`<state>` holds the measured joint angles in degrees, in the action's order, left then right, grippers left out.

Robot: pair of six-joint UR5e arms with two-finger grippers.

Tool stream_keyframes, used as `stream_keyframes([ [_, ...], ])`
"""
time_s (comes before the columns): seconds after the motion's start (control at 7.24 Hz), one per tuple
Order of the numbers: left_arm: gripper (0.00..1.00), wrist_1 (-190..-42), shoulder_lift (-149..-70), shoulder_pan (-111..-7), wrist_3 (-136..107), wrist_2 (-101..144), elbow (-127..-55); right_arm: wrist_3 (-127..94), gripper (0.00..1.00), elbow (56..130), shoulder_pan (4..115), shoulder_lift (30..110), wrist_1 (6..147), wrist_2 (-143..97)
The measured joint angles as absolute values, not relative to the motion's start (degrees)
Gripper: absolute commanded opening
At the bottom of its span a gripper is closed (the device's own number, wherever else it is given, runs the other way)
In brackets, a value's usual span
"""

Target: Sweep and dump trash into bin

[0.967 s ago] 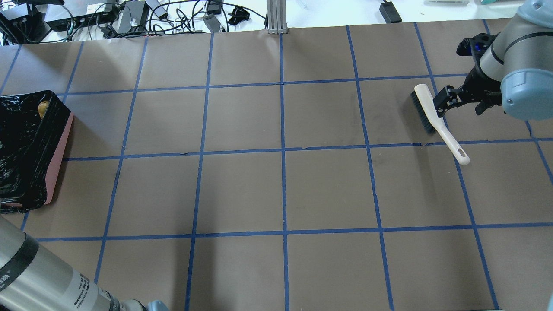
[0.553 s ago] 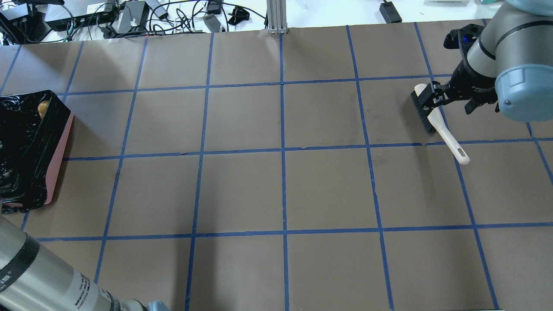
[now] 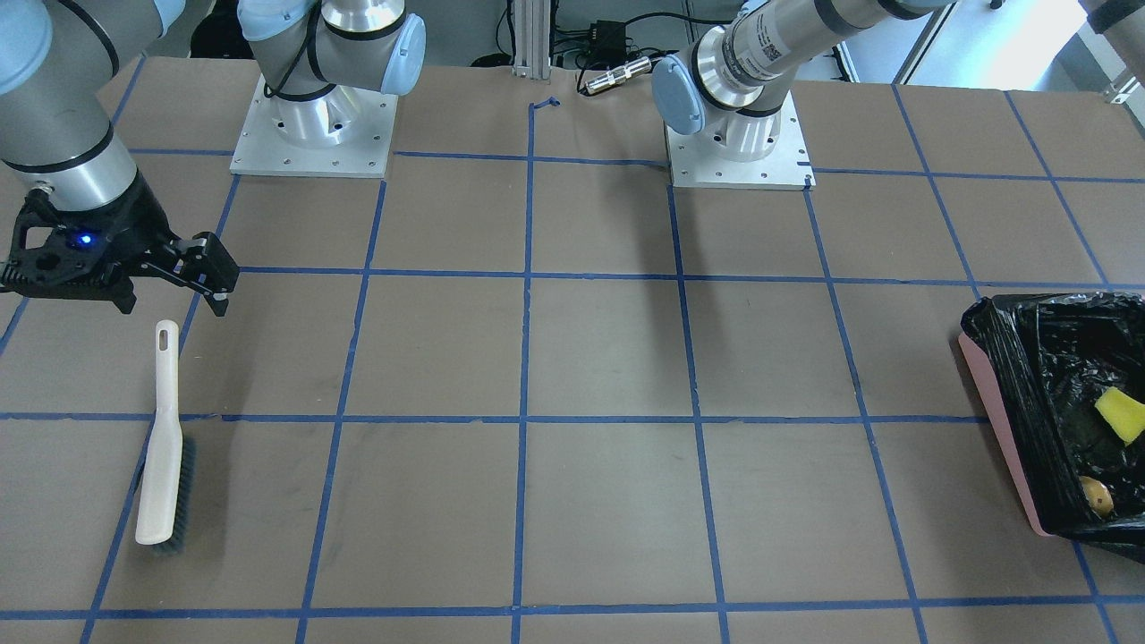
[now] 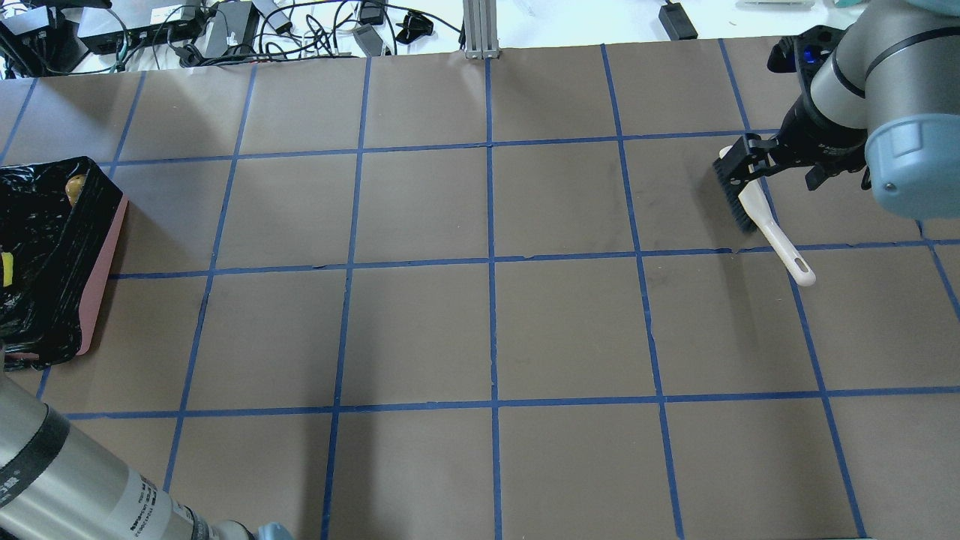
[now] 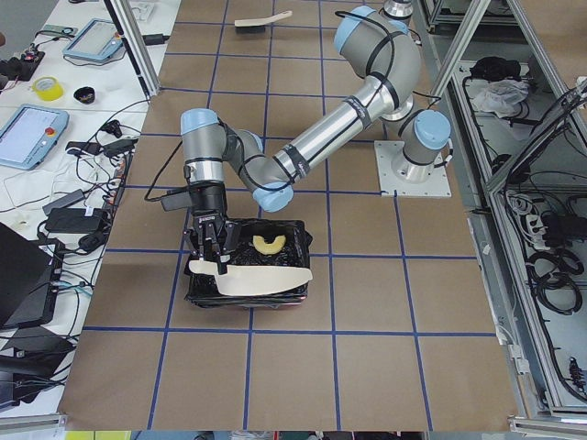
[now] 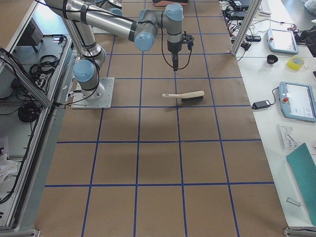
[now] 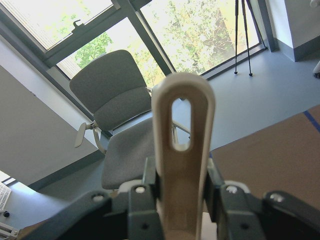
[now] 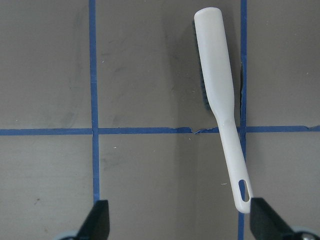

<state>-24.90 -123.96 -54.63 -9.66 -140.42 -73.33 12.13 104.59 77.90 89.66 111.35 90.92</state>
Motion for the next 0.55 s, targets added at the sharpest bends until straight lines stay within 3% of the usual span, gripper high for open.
stream_keyframes([
  [0.28,0.0,-22.5,-123.2,-54.3,-11.0,-133.6,-72.8,12.0,1.0,103.5,78.0,90.0,108.8,91.0],
  [0.55,0.0,-32.2,-120.5,-53.7,-11.3,-125.4,-70.6,9.4,1.0,98.9,79.3,90.0,101.1,90.9],
])
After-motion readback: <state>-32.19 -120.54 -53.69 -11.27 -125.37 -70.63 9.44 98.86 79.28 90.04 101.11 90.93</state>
